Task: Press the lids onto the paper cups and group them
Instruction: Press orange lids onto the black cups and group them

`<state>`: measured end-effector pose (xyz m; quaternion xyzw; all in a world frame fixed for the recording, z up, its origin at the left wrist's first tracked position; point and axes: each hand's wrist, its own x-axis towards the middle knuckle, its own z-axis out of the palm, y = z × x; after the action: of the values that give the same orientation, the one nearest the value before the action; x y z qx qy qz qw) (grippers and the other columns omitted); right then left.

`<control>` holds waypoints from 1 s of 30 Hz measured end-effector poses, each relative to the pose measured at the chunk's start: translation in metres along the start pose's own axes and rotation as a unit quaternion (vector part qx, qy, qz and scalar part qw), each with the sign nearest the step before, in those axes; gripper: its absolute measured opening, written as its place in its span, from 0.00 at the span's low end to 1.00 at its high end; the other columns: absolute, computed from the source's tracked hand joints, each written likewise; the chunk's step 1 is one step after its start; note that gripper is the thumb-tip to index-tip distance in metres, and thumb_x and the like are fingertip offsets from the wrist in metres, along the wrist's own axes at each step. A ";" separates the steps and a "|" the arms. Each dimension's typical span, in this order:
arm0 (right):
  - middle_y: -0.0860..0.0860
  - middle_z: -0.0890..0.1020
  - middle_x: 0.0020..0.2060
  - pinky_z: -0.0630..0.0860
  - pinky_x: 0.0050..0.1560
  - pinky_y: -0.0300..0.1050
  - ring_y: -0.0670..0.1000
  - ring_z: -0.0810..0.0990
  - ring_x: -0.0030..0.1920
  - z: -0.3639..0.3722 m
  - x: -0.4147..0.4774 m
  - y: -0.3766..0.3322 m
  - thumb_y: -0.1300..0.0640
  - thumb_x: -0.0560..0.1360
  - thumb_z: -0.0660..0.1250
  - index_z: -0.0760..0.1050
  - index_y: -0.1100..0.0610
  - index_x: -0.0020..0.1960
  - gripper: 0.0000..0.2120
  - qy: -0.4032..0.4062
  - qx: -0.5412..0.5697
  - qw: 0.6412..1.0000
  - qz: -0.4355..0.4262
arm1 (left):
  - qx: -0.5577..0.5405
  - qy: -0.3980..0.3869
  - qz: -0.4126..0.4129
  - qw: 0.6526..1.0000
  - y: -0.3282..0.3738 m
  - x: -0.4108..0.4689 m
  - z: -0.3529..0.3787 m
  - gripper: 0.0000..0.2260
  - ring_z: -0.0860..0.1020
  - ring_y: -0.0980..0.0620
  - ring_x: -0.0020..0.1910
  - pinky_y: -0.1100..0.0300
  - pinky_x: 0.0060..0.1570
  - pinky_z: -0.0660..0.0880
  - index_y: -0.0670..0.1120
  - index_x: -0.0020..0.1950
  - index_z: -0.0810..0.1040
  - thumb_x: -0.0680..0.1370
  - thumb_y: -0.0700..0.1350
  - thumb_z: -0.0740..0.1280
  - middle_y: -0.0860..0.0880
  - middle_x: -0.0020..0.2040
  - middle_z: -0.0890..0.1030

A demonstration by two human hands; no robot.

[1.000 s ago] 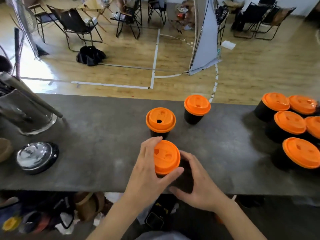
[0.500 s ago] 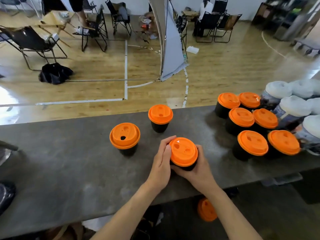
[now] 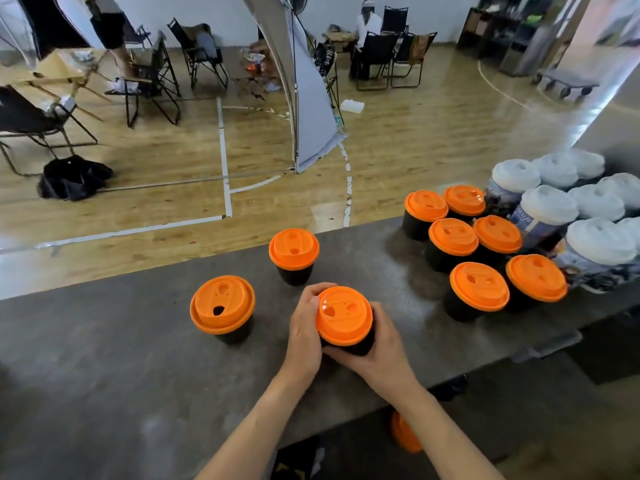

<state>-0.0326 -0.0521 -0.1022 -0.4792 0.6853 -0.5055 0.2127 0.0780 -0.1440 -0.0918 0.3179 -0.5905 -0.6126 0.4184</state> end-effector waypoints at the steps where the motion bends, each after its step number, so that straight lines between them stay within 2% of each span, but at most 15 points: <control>1: 0.36 0.79 0.60 0.73 0.60 0.32 0.41 0.79 0.63 0.000 0.001 0.000 0.43 0.64 0.85 0.71 0.42 0.66 0.36 -0.003 -0.003 1.000 -0.003 | -0.007 0.000 0.001 1.000 0.001 0.000 -0.001 0.16 0.82 0.50 0.55 0.62 0.56 0.76 0.47 0.57 0.80 0.81 0.54 0.57 0.48 0.54 0.85; 5: 0.36 0.77 0.66 0.72 0.66 0.33 0.41 0.76 0.68 0.000 -0.001 0.001 0.44 0.65 0.84 0.66 0.42 0.73 0.42 -0.004 0.010 1.000 -0.012 | 0.015 -0.013 0.013 1.000 0.001 -0.003 0.000 0.18 0.81 0.50 0.59 0.63 0.58 0.75 0.50 0.62 0.79 0.81 0.57 0.56 0.50 0.56 0.84; 8: 0.34 0.77 0.62 0.72 0.61 0.29 0.40 0.78 0.64 0.000 -0.003 -0.001 0.37 0.60 0.84 0.65 0.35 0.67 0.42 0.023 0.021 0.999 -0.002 | 0.051 -0.020 0.030 0.998 0.001 -0.004 0.002 0.13 0.80 0.49 0.59 0.62 0.58 0.74 0.53 0.58 0.80 0.83 0.53 0.56 0.51 0.55 0.81; 10: 0.32 0.78 0.60 0.72 0.58 0.28 0.39 0.79 0.62 0.000 -0.003 -0.002 0.36 0.58 0.85 0.66 0.31 0.62 0.40 0.035 0.017 0.999 0.007 | 0.051 -0.023 0.020 0.998 0.002 -0.004 0.002 0.12 0.79 0.49 0.58 0.59 0.59 0.74 0.54 0.54 0.80 0.83 0.50 0.57 0.48 0.54 0.80; 14: 0.31 0.79 0.60 0.72 0.59 0.27 0.35 0.78 0.62 -0.002 -0.002 0.004 0.39 0.58 0.84 0.69 0.32 0.64 0.39 0.021 0.009 1.000 0.012 | 0.045 -0.042 0.027 0.998 0.001 -0.006 0.003 0.16 0.80 0.46 0.59 0.53 0.61 0.75 0.48 0.59 0.78 0.85 0.53 0.53 0.47 0.56 0.81; 17: 0.34 0.79 0.62 0.74 0.64 0.35 0.36 0.77 0.64 0.000 -0.002 0.005 0.40 0.60 0.83 0.69 0.39 0.69 0.42 0.007 0.011 1.000 0.008 | 0.048 -0.034 0.038 0.998 -0.002 -0.007 0.002 0.19 0.80 0.45 0.58 0.50 0.61 0.76 0.46 0.59 0.77 0.85 0.55 0.52 0.48 0.55 0.81; 20: 0.31 0.77 0.60 0.72 0.60 0.27 0.36 0.77 0.63 0.003 -0.004 -0.002 0.36 0.58 0.84 0.66 0.33 0.67 0.42 0.016 0.013 1.000 0.004 | 0.046 -0.035 0.030 0.998 -0.003 -0.007 0.001 0.18 0.80 0.46 0.58 0.48 0.61 0.76 0.47 0.59 0.78 0.84 0.56 0.53 0.49 0.55 0.82; 23: 0.35 0.78 0.59 0.72 0.58 0.28 0.40 0.78 0.62 -0.001 -0.004 -0.007 0.35 0.59 0.84 0.69 0.37 0.64 0.39 0.017 0.015 1.000 0.001 | 0.025 -0.035 0.016 0.999 0.000 -0.004 0.000 0.21 0.80 0.48 0.61 0.51 0.64 0.75 0.48 0.61 0.79 0.83 0.59 0.54 0.50 0.58 0.83; 26: 0.38 0.80 0.61 0.74 0.62 0.34 0.43 0.79 0.64 -0.006 -0.001 -0.003 0.45 0.62 0.85 0.71 0.40 0.67 0.38 -0.008 0.016 1.000 -0.003 | 0.025 -0.046 0.005 0.999 0.001 -0.002 0.000 0.21 0.80 0.50 0.63 0.56 0.65 0.75 0.48 0.63 0.80 0.84 0.56 0.53 0.51 0.60 0.83; 28: 0.35 0.78 0.64 0.72 0.64 0.32 0.40 0.77 0.67 -0.006 -0.002 -0.001 0.45 0.62 0.84 0.68 0.40 0.70 0.42 -0.015 0.021 1.000 0.001 | 0.021 -0.041 0.011 0.999 0.001 -0.004 0.001 0.20 0.81 0.49 0.61 0.59 0.62 0.75 0.46 0.61 0.80 0.85 0.53 0.52 0.50 0.58 0.84; 30: 0.30 0.76 0.63 0.70 0.63 0.26 0.36 0.75 0.66 -0.003 -0.003 -0.004 0.41 0.60 0.83 0.65 0.40 0.71 0.45 -0.016 0.021 1.000 0.005 | 0.021 -0.038 0.021 0.999 0.001 -0.006 0.003 0.20 0.81 0.48 0.59 0.61 0.60 0.75 0.46 0.60 0.80 0.85 0.54 0.52 0.50 0.56 0.84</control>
<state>-0.0325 -0.0483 -0.0979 -0.4794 0.6731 -0.5112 0.2363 0.0783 -0.1372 -0.0908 0.2904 -0.6254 -0.6025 0.4018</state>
